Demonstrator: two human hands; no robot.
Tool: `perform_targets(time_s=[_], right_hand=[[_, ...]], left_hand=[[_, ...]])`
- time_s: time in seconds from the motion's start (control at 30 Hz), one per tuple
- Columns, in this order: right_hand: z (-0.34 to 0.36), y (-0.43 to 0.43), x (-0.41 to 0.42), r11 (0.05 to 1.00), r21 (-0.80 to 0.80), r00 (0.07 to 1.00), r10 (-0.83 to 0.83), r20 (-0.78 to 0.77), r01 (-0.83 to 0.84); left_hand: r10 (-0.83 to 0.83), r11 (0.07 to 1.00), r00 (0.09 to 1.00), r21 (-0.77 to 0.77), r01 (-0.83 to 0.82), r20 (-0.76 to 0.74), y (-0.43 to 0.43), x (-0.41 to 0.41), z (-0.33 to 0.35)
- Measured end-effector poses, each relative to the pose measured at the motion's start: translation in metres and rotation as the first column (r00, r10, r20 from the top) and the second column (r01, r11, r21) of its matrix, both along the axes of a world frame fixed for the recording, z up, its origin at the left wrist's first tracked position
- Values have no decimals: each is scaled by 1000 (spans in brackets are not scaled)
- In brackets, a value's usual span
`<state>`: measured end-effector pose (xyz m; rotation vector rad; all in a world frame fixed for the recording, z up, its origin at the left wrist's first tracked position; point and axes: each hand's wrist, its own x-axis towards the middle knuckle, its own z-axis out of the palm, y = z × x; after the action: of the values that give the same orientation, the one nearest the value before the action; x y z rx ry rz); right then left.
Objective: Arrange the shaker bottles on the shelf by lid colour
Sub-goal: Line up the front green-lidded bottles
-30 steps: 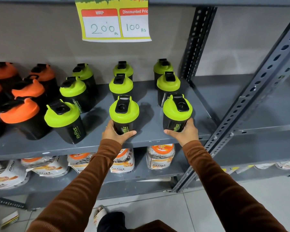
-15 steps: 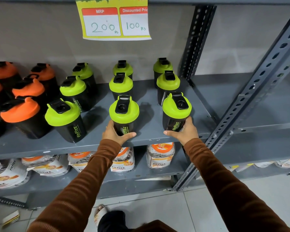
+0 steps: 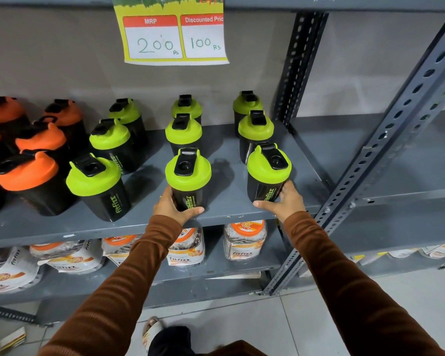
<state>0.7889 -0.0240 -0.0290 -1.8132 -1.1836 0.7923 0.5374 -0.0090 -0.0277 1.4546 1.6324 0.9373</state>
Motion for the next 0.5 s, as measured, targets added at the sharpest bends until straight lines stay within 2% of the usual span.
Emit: perform_targets(time_s=[0.5], right_hand=[[-11, 4, 5, 999, 27, 999, -17, -39, 18]], left_hand=[[2, 1000, 1000, 12, -2, -29, 0, 2, 1]])
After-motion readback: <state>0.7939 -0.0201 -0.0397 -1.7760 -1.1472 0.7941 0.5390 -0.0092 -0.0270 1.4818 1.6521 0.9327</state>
